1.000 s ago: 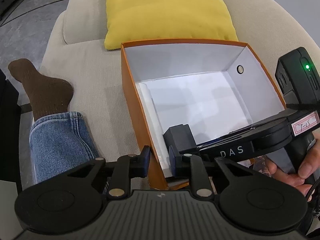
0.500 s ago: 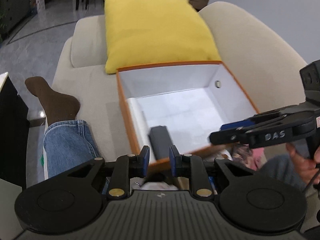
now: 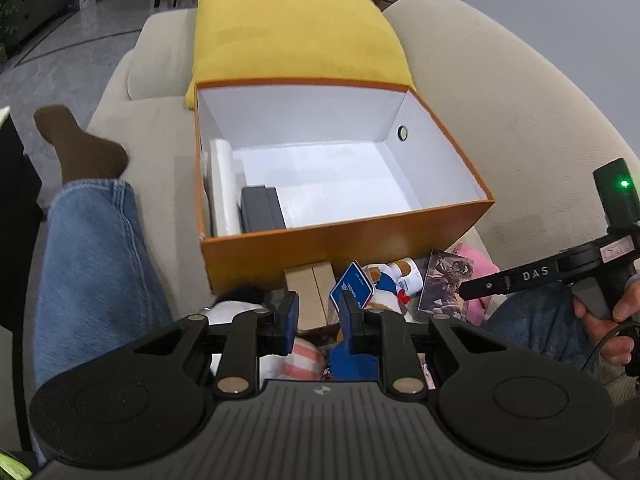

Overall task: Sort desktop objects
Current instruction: 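Move both grippers out of the orange box back to the item pile, then grasp the kraft cardboard box with the left gripper while the right grasps the dark red box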

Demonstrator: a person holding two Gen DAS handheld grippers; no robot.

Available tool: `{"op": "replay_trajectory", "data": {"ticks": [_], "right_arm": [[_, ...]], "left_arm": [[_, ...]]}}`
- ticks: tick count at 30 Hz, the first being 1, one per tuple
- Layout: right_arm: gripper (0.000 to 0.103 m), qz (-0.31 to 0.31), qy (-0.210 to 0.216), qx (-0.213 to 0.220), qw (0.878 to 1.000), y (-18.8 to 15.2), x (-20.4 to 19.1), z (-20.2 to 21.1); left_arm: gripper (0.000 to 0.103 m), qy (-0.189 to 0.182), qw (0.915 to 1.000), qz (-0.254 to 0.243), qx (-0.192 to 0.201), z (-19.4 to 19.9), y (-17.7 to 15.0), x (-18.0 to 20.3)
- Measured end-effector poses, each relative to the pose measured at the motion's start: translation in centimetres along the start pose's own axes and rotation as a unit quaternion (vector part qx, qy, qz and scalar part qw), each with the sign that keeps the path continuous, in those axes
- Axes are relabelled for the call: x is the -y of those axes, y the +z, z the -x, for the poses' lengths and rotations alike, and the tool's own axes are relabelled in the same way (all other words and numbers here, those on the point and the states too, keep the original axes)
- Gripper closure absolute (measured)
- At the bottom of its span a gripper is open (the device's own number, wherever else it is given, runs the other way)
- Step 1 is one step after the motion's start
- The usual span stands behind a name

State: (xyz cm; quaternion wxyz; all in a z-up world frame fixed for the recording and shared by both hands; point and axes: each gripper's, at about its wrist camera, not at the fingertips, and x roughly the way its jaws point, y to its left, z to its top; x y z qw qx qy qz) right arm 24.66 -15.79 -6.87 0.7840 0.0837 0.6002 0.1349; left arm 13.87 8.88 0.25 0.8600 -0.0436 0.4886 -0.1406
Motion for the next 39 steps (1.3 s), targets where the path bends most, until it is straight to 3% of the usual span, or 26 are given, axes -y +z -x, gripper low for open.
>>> {"op": "replay_trajectory", "data": {"ticks": [5,7,9,11,12,15,20,22,23,24,29,34,36,37,39], "right_arm": [[0.047,-0.038,-0.007,-0.034,0.999,1.1,1.4,-2.1],[0.042,-0.048,-0.005,-0.041,0.998,1.8,1.6,-2.7],[0.038,-0.053,-0.016,-0.045,0.997,2.4,1.9,-3.2],[0.038,-0.063,-0.014,-0.061,0.996,2.9,2.3,-4.0],[0.038,-0.066,-0.011,-0.070,0.995,3.1,2.4,-4.4],[0.035,-0.067,-0.008,-0.083,0.994,3.6,2.6,-5.3],[0.034,-0.048,-0.011,-0.058,0.997,3.8,1.7,-5.7],[0.041,-0.040,-0.014,-0.047,0.998,3.6,1.5,-5.5],[0.053,-0.039,-0.018,-0.041,0.998,3.5,1.4,-5.3],[0.059,-0.043,-0.018,-0.037,0.998,3.4,1.5,-5.1],[0.068,-0.033,0.000,-0.029,0.999,2.4,1.3,-3.4],[0.067,-0.021,0.012,-0.027,0.999,2.1,1.0,-2.7],[0.065,-0.020,0.007,-0.032,0.999,2.2,0.9,-3.0],[0.065,-0.015,0.006,-0.032,0.999,2.6,0.9,-3.4],[0.064,-0.004,0.005,-0.033,0.999,2.5,0.7,-3.4]], "left_arm": [[0.078,0.008,0.9998,0.013,-0.010,-1.8,-0.1,-0.2],[0.076,0.022,0.9996,0.012,-0.015,-2.6,0.0,-0.2],[0.068,0.032,0.9992,0.012,-0.023,-3.5,0.1,-0.4],[0.048,0.037,0.9988,0.013,-0.029,-4.4,0.3,-0.6],[0.046,0.038,0.9987,0.015,-0.031,-4.9,0.3,-0.7],[0.045,0.040,0.9980,0.019,-0.046,-6.5,0.4,-0.9],[0.045,0.038,0.9967,0.026,-0.066,-8.5,0.5,-1.1],[0.041,0.027,0.9963,0.035,-0.074,-8.9,0.5,-1.2],[0.039,0.023,0.9961,0.038,-0.076,-9.1,0.5,-1.1],[0.038,0.023,0.9959,0.039,-0.078,-9.1,0.5,-1.0],[0.032,0.025,0.9953,0.035,-0.087,-9.7,0.7,-0.1],[0.031,0.043,0.9935,0.033,-0.100,-11.0,0.9,0.6],[0.036,0.050,0.9934,0.030,-0.098,-11.2,0.8,0.7],[0.044,0.054,0.9933,0.031,-0.097,-11.3,0.8,0.6],[0.048,0.056,0.9931,0.036,-0.096,-11.3,0.8,0.2]]}}
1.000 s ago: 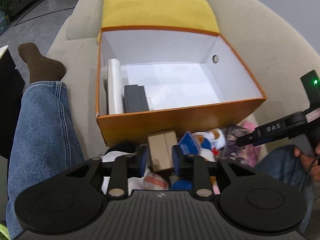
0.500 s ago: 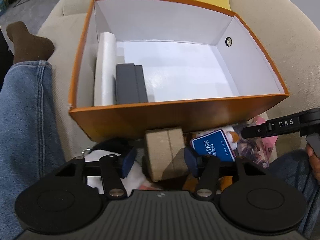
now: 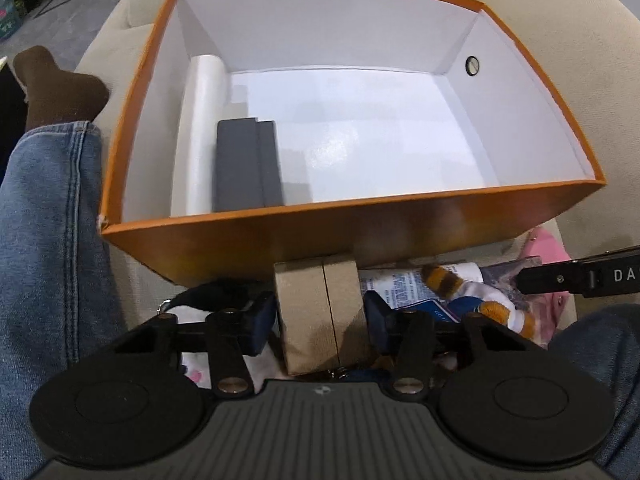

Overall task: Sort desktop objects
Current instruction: 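Grasp the kraft cardboard box with the left gripper while the right grasps the dark red box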

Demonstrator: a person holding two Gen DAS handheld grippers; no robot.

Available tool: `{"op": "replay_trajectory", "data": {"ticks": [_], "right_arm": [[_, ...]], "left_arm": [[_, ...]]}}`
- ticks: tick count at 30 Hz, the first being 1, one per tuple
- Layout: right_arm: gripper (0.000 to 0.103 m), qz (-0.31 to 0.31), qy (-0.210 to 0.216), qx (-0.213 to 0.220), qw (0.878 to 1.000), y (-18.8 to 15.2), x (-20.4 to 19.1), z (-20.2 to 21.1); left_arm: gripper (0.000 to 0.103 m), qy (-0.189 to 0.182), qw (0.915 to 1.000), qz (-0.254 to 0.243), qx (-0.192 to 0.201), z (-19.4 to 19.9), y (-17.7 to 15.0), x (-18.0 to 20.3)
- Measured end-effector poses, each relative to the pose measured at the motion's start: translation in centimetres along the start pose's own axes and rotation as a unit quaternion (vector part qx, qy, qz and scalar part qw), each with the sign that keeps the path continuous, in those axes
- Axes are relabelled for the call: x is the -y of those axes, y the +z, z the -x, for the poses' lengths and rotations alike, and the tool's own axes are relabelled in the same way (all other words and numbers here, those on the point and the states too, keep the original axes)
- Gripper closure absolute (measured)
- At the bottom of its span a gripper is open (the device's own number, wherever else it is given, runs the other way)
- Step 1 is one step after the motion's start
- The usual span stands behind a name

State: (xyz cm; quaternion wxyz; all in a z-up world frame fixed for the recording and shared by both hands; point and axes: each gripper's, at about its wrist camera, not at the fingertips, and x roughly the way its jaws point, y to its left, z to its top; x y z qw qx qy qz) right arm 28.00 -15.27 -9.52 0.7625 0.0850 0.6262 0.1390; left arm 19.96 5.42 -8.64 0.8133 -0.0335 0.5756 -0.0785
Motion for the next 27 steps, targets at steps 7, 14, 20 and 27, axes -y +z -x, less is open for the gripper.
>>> {"op": "replay_trajectory", "data": {"ticks": [7,14,20,27], "right_arm": [[0.045,0.034,-0.031,-0.034,0.998,1.6,-0.3,-2.3],[0.030,0.101,-0.040,-0.069,0.992,2.0,-2.1,-3.7],[0.059,0.100,-0.035,-0.059,0.993,1.3,-1.8,-2.8],[0.077,0.084,0.018,-0.020,0.996,-0.9,-1.8,1.5]], "left_arm": [[0.048,-0.013,0.9999,0.000,0.001,0.7,-0.8,-0.5],[0.048,-0.026,0.9996,0.007,0.001,0.6,-1.2,-0.8],[0.049,-0.030,0.9995,0.010,0.006,0.5,-1.3,-0.9],[0.049,-0.032,0.9992,0.014,0.023,2.1,-1.6,-1.0]]}}
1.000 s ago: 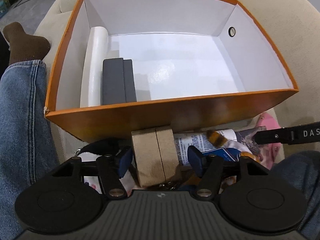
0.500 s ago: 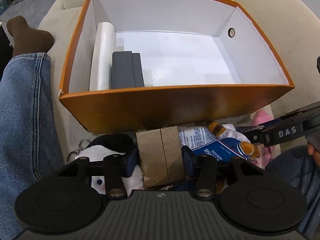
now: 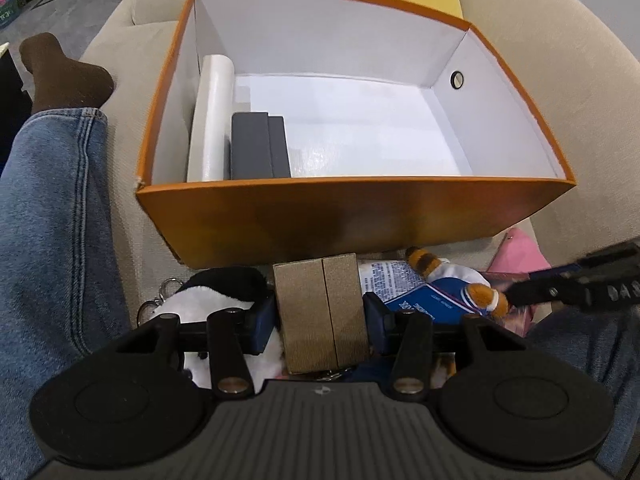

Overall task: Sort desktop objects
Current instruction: 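Grasp the kraft cardboard box with the left gripper while the right grasps the dark red box, then carry the kraft box and dark red box over the orange box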

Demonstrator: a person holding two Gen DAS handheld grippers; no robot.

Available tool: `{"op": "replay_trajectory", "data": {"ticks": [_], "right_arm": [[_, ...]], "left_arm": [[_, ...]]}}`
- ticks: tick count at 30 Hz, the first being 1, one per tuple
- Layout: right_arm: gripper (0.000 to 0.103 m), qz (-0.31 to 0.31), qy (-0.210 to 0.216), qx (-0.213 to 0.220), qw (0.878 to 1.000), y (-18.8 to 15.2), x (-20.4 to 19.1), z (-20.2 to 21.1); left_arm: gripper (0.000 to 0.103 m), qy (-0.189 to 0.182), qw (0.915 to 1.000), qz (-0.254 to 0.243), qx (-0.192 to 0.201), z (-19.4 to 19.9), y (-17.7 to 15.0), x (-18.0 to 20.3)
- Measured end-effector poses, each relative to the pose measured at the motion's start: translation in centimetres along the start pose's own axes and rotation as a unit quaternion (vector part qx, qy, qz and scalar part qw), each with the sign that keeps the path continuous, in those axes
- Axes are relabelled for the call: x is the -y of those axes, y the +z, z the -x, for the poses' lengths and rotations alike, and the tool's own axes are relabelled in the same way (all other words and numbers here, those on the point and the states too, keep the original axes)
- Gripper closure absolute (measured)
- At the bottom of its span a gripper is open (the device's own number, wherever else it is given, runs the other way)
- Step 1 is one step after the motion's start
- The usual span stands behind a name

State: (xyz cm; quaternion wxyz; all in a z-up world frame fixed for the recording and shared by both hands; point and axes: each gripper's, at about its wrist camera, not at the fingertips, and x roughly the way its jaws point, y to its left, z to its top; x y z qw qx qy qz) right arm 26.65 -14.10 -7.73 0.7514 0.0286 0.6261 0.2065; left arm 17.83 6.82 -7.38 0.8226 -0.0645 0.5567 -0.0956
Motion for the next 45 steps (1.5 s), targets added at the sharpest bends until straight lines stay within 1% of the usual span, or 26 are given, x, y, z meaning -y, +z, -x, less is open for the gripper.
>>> {"op": "replay_trajectory", "data": {"ticks": [3,6,10,12,15,17,19,20,23,24,25,28,30,33,34,38,42,45], "right_arm": [[0.078,0.035,-0.001,0.008,0.999,-1.2,-1.5,1.3],[0.079,0.074,-0.012,-0.002,0.997,-1.9,-3.1,0.8],[0.077,0.101,-0.020,-0.006,0.995,-0.5,-4.2,-0.6],[0.074,0.112,-0.018,-0.023,0.993,0.2,-4.8,-1.8],[0.073,0.119,-0.030,-0.037,0.992,0.7,-5.3,-3.0],[0.077,0.115,-0.043,-0.035,0.992,0.5,-5.0,-3.0],[0.078,0.101,-0.037,-0.026,0.994,0.2,-4.6,-2.2],[0.079,0.097,-0.034,-0.014,0.995,-0.1,-4.5,-1.3],[0.079,0.101,-0.040,0.050,0.993,-1.2,-4.5,1.7],[0.079,0.100,-0.048,0.059,0.992,-1.4,-4.3,2.0],[0.079,0.100,-0.056,0.052,0.992,-1.6,-4.1,1.9],[0.078,0.094,-0.069,0.008,0.993,-2.3,-3.1,0.5],[0.078,0.095,-0.066,0.003,0.993,-2.6,-2.7,0.6],[0.079,0.088,-0.062,0.010,0.994,-2.9,-2.5,1.6],[0.079,0.086,-0.058,0.016,0.995,-3.0,-2.6,2.1],[0.079,0.091,-0.036,0.060,0.993,-3.0,-3.9,6.1],[0.079,0.105,-0.011,0.106,0.989,-2.3,-5.8,9.5],[0.079,0.118,0.006,0.141,0.983,-1.2,-7.3,11.6]], "left_arm": [[0.050,-0.003,1.0000,0.004,0.003,0.7,-0.1,0.0],[0.050,-0.004,0.9999,0.007,0.009,1.4,-0.4,0.0],[0.050,-0.004,0.9998,0.009,0.018,2.3,-0.6,0.0],[0.050,-0.005,0.9997,0.012,0.018,2.4,-0.6,-0.2],[0.050,-0.009,0.9996,0.019,0.019,2.6,-0.6,-0.4],[0.050,-0.008,0.9996,0.017,0.023,3.0,-0.8,-0.4],[0.050,-0.007,0.9994,0.016,0.028,3.3,-0.8,-0.4],[0.050,-0.007,0.9994,0.017,0.031,3.5,-0.9,-0.5],[0.050,-0.006,0.9992,0.018,0.036,3.8,-0.8,-0.5],[0.050,-0.005,0.9992,0.017,0.036,3.8,-0.8,-0.4],[0.050,-0.005,0.9992,0.015,0.036,3.8,-0.8,-0.3],[0.050,-0.002,0.9992,0.012,0.039,4.0,-0.8,-0.2],[0.050,-0.002,0.9990,0.014,0.043,4.3,-1.0,-0.2],[0.050,-0.001,0.9986,0.012,0.051,5.1,-1.1,-0.1],[0.050,-0.001,0.9985,0.010,0.055,5.5,-1.1,0.0],[0.051,-0.008,0.9973,0.001,0.072,7.7,-0.5,0.3],[0.051,-0.025,0.9959,-0.007,0.087,10.2,0.5,0.4],[0.051,-0.037,0.9939,-0.007,0.103,12.0,1.8,0.4]]}}
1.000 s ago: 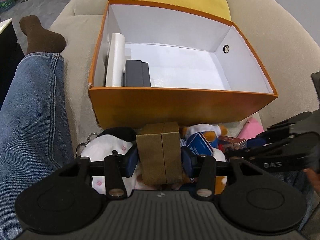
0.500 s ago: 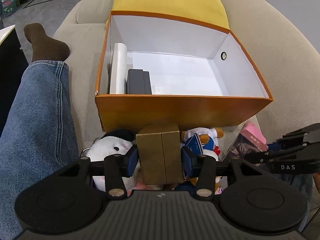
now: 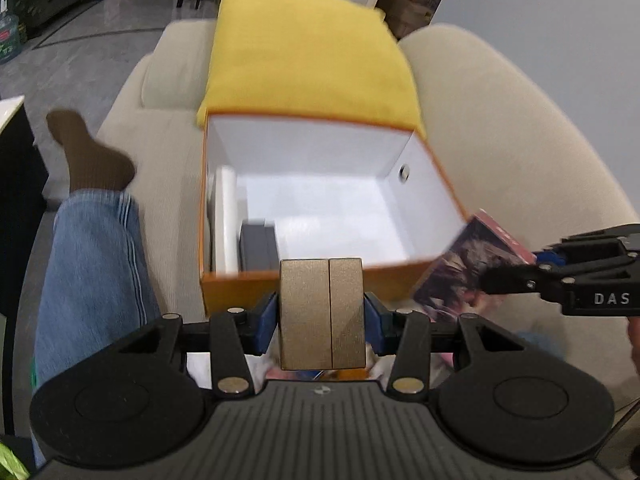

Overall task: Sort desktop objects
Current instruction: 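Carry the kraft box and dark red box over the orange box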

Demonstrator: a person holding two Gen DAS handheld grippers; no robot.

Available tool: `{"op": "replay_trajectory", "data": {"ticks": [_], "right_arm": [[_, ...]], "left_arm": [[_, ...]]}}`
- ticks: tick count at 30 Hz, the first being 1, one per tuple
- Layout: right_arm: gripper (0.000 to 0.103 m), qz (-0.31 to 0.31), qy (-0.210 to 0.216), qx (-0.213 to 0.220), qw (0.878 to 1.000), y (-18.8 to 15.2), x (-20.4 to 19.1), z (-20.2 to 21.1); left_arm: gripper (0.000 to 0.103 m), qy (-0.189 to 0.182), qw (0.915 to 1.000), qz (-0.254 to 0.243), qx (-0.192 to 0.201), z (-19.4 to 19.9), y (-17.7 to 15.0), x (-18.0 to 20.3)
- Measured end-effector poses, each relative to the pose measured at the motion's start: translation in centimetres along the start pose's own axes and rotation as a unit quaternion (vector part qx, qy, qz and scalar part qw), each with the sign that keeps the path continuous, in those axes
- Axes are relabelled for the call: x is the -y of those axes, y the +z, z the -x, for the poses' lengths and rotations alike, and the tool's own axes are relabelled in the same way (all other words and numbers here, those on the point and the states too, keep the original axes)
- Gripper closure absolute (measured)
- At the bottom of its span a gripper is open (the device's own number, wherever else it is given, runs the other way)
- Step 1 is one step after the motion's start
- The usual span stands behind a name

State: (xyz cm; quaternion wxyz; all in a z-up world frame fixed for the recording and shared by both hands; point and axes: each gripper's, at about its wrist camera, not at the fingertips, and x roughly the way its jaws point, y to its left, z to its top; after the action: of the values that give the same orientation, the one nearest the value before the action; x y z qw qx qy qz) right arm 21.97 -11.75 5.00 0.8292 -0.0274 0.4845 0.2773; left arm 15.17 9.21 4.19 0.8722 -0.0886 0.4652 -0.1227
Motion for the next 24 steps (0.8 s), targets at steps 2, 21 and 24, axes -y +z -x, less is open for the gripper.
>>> {"op": "replay_trajectory", "data": {"ticks": [2,21,24], "right_arm": [[0.079,0.005,0.009,0.024,1.000,1.5,-0.7,0.5],[0.079,-0.074,-0.009,-0.033,0.997,7.1,0.8,-16.0],[0.079,-0.079,-0.004,-0.046,0.996,6.9,0.5,-17.5]], "left_arm": [[0.051,0.003,0.9998,-0.009,0.018,0.7,1.3,0.3],[0.051,0.049,0.9986,0.007,0.018,-9.4,7.8,-4.3],[0.051,0.045,0.9988,0.010,0.016,-10.0,7.9,-4.7]]}}
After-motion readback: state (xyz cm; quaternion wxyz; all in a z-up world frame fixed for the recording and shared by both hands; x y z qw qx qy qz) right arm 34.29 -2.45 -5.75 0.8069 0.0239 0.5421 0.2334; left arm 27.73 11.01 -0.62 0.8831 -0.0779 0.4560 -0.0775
